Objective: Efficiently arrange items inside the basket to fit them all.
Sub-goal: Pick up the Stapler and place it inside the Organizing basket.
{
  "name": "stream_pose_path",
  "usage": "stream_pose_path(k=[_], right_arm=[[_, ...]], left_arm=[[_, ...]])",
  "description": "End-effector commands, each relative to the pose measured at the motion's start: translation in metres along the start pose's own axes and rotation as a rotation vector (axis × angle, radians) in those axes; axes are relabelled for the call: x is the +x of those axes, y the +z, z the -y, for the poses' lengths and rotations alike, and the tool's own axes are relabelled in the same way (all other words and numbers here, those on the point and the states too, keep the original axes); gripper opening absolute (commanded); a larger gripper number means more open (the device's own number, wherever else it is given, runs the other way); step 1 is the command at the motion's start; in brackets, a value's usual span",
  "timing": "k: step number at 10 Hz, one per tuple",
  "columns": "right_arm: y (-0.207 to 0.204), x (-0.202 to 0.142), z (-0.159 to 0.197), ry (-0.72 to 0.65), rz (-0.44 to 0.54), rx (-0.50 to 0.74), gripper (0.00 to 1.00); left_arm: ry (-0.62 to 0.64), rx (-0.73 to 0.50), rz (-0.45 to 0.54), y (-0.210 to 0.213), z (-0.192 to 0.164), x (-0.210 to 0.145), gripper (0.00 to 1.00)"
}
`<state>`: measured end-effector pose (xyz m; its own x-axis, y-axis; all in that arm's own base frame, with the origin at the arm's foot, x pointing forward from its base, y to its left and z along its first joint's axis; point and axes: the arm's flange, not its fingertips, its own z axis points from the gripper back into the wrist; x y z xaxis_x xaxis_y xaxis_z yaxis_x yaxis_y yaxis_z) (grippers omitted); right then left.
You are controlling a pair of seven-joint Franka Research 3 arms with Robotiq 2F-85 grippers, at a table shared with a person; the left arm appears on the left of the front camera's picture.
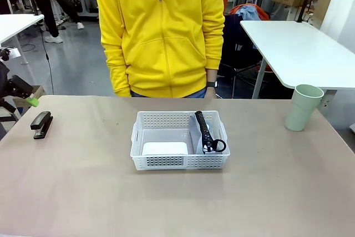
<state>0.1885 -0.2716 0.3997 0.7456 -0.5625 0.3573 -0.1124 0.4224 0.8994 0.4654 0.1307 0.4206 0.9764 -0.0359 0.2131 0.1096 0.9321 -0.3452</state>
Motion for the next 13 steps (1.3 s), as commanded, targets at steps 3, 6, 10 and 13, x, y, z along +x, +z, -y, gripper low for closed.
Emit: stream_pose_path(k=[3, 6, 10, 13], right_arm=[[-0.002, 0.001, -0.001, 0.028, 0.021, 0.019, 1.0], [-0.002, 0.001, -0.001, 0.028, 0.021, 0.019, 1.0], [-0.002, 0.001, -0.001, 0.028, 0.021, 0.019, 1.0], [-0.002, 0.001, -0.001, 0.028, 0.021, 0.019, 1.0]], left_arm=[[-0.002, 0.024, -0.051, -0.014, -0.002, 0.008, 1.0], [0.052, 0.082, -0.112, -0.052, -0.017, 0.025, 1.0], [0.064, 0.145, -0.146, -0.086, -0.032, 0.04, 1.0], [0.083, 0.24, -0.172, -0.114, -0.044, 0.047, 1.0]])
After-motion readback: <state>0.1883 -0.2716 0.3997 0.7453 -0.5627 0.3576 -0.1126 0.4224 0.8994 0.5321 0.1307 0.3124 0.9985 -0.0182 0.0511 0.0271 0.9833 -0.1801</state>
